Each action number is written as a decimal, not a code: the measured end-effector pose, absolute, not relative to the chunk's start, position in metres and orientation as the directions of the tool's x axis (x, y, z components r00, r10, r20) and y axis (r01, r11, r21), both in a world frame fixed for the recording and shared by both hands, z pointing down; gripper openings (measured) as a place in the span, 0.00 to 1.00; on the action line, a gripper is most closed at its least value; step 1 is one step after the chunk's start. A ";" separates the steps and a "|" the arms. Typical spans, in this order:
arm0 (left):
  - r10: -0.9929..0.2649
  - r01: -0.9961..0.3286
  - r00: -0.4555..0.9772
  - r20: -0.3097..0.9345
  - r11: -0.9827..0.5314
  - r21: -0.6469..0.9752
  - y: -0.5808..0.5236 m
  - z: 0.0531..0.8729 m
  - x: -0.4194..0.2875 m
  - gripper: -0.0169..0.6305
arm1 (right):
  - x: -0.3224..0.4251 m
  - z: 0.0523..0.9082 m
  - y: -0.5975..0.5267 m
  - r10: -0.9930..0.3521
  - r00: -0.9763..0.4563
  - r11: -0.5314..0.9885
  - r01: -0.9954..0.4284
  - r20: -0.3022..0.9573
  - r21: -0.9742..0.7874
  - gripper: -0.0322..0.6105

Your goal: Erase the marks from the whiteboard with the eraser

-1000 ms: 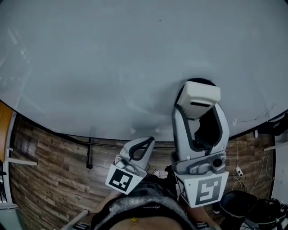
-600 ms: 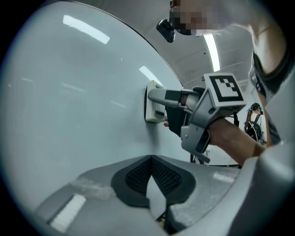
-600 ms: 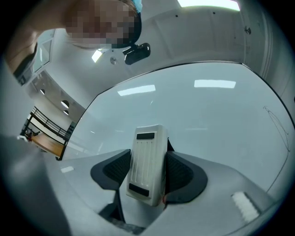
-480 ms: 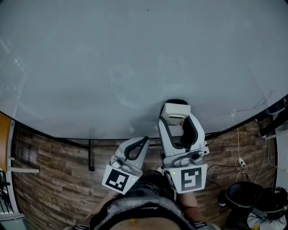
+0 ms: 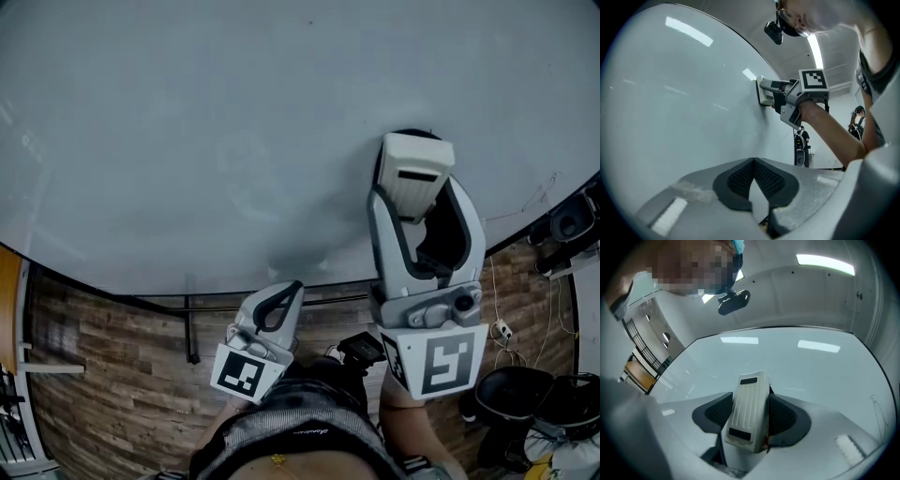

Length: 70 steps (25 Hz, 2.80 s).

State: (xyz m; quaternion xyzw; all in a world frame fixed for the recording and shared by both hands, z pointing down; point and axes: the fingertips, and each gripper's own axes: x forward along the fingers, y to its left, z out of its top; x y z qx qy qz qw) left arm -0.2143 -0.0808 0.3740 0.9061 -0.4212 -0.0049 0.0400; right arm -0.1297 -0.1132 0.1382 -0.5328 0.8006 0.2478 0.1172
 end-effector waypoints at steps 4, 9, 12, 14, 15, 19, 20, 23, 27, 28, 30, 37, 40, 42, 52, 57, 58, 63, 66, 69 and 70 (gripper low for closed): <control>-0.765 -0.763 0.644 0.006 -0.641 0.080 -0.078 0.372 -0.216 0.02 | -0.122 0.131 -0.109 -0.788 -0.397 0.321 -0.917 -0.470 0.237 0.44; -0.762 -0.760 0.647 0.024 -0.641 0.107 -0.080 0.379 -0.215 0.02 | -0.120 0.152 -0.119 -0.808 -0.369 0.297 -0.929 -0.460 0.222 0.44; -0.756 -0.756 0.653 0.040 -0.648 0.091 -0.075 0.388 -0.220 0.02 | -0.120 0.178 -0.116 -0.814 -0.350 0.302 -0.937 -0.464 0.178 0.44; -0.753 -0.754 0.657 0.047 -0.653 0.077 -0.071 0.392 -0.220 0.02 | -0.120 0.198 -0.114 -0.825 -0.348 0.307 -0.938 -0.446 0.163 0.44; -0.752 -0.753 0.658 0.052 -0.654 0.071 -0.071 0.393 -0.218 0.02 | -0.117 0.208 -0.115 -0.831 -0.350 0.314 -0.937 -0.433 0.155 0.44; -0.748 -0.751 0.660 0.073 -0.658 0.050 -0.070 0.394 -0.204 0.02 | -0.106 0.250 -0.119 -0.849 -0.369 0.349 -0.929 -0.377 0.123 0.44; -0.748 -0.752 0.659 0.076 -0.657 0.047 -0.070 0.393 -0.200 0.02 | -0.105 0.261 -0.119 -0.850 -0.379 0.359 -0.925 -0.365 0.125 0.44; -0.767 -0.771 0.637 0.079 -0.636 0.045 -0.076 0.391 -0.188 0.02 | -0.100 0.285 -0.123 -0.844 -0.416 0.385 -0.910 -0.339 0.157 0.44; -0.808 -0.809 0.586 0.063 -0.587 0.002 -0.095 0.387 -0.169 0.02 | -0.086 0.310 -0.127 -0.836 -0.466 0.401 -0.879 -0.290 0.258 0.44; -0.817 -0.818 0.574 0.056 -0.575 -0.009 -0.099 0.385 -0.164 0.02 | -0.082 0.316 -0.128 -0.838 -0.474 0.399 -0.870 -0.270 0.288 0.44; -0.836 -0.837 0.545 0.056 -0.547 -0.014 -0.105 0.383 -0.156 0.02 | -0.073 0.325 -0.128 -0.838 -0.494 0.407 -0.849 -0.232 0.336 0.44; -0.887 -0.888 0.458 0.064 -0.460 -0.015 -0.118 0.382 -0.103 0.02 | -0.036 0.335 -0.136 -0.786 -0.591 0.487 -0.773 -0.181 0.407 0.44; -0.909 -0.910 0.412 0.064 -0.413 -0.014 -0.120 0.383 -0.089 0.02 | -0.026 0.338 -0.138 -0.761 -0.628 0.504 -0.730 -0.161 0.461 0.44; -0.917 -0.918 0.395 0.063 -0.396 -0.012 -0.119 0.383 -0.088 0.02 | -0.026 0.338 -0.136 -0.751 -0.644 0.508 -0.705 -0.146 0.495 0.44; -0.923 -0.925 0.378 0.068 -0.380 -0.011 -0.130 0.378 -0.026 0.02 | 0.051 0.317 -0.144 -0.755 -0.641 0.483 -0.687 -0.139 0.543 0.44; -0.920 -0.921 0.387 0.057 -0.388 -0.009 -0.126 0.378 -0.029 0.02 | 0.058 0.306 -0.143 -0.773 -0.616 0.466 -0.713 -0.152 0.523 0.44; -0.920 -0.921 0.388 0.056 -0.389 -0.007 -0.126 0.380 -0.032 0.02 | 0.059 0.305 -0.144 -0.777 -0.610 0.463 -0.721 -0.156 0.515 0.44; -0.915 -0.916 0.399 0.060 -0.401 -0.008 -0.125 0.377 0.010 0.02 | 0.128 0.282 -0.150 -0.808 -0.556 0.421 -0.775 -0.193 0.472 0.44; -0.912 -0.913 0.405 0.060 -0.407 -0.012 -0.124 0.375 0.026 0.02 | 0.164 0.271 -0.152 -0.828 -0.517 0.391 -0.810 -0.217 0.437 0.44; -0.910 -0.912 0.410 0.060 -0.411 -0.013 -0.122 0.375 0.037 0.02 | 0.193 0.264 -0.154 -0.847 -0.476 0.361 -0.842 -0.237 0.402 0.44; -0.910 -0.911 0.410 0.060 -0.412 -0.012 -0.122 0.376 0.042 0.02 | 0.202 0.263 -0.156 -0.853 -0.463 0.352 -0.851 -0.240 0.391 0.44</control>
